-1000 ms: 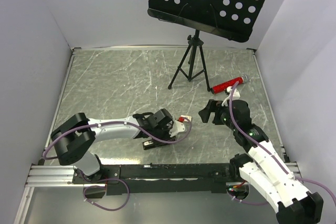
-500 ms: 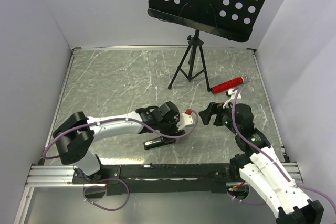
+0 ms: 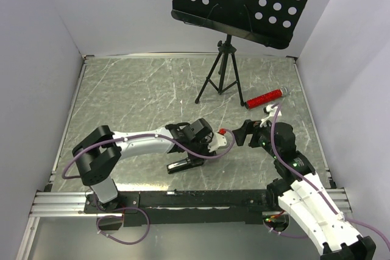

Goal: Load the staples into the stapler

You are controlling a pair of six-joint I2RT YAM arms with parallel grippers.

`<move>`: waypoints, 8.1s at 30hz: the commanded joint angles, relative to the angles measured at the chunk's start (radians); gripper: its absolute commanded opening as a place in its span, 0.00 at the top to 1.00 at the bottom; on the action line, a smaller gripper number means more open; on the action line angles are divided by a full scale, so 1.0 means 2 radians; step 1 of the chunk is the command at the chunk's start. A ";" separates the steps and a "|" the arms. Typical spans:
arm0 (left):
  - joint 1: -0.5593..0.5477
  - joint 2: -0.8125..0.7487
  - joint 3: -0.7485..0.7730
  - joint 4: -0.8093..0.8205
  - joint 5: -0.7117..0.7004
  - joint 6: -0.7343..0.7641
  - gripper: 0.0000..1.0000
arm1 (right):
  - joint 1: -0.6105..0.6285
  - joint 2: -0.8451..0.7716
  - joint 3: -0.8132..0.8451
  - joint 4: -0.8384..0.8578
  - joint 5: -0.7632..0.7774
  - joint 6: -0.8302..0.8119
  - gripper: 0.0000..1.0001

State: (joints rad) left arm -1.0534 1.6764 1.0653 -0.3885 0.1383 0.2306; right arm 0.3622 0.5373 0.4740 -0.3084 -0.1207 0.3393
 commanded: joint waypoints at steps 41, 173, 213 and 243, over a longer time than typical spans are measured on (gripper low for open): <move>0.020 -0.160 -0.053 0.107 -0.015 -0.061 0.99 | 0.006 0.104 -0.058 0.153 -0.186 0.126 0.12; 0.132 -0.204 -0.042 0.207 0.211 0.007 0.58 | -0.080 0.068 -0.094 0.479 -0.244 0.538 1.00; 0.031 -0.077 -0.056 -0.028 0.057 0.137 0.99 | -0.081 0.000 -0.038 0.068 -0.148 0.205 0.27; 0.195 -0.411 -0.213 0.157 -0.043 -0.067 0.00 | 0.071 0.217 0.117 -0.021 -0.149 -0.017 0.25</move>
State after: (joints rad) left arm -0.7845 1.0370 0.7010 -0.2111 0.0662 0.2905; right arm 0.3771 0.8761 0.5949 -0.3016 -0.4511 0.4164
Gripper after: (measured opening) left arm 0.983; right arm 0.747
